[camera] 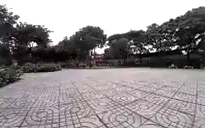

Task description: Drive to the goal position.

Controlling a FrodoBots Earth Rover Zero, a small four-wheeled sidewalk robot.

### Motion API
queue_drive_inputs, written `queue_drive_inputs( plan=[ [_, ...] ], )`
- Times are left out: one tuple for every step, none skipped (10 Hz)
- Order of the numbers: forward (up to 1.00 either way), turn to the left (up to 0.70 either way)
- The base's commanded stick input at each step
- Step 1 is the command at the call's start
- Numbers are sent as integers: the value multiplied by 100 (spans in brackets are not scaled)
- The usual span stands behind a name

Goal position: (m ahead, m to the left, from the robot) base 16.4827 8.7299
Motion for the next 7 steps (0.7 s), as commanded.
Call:
queue_drive_inputs(
  plan=[
    [70,0],
    [70,0],
    [70,0],
    [70,0],
    [70,0],
    [70,0],
    [70,0]
  ],
)
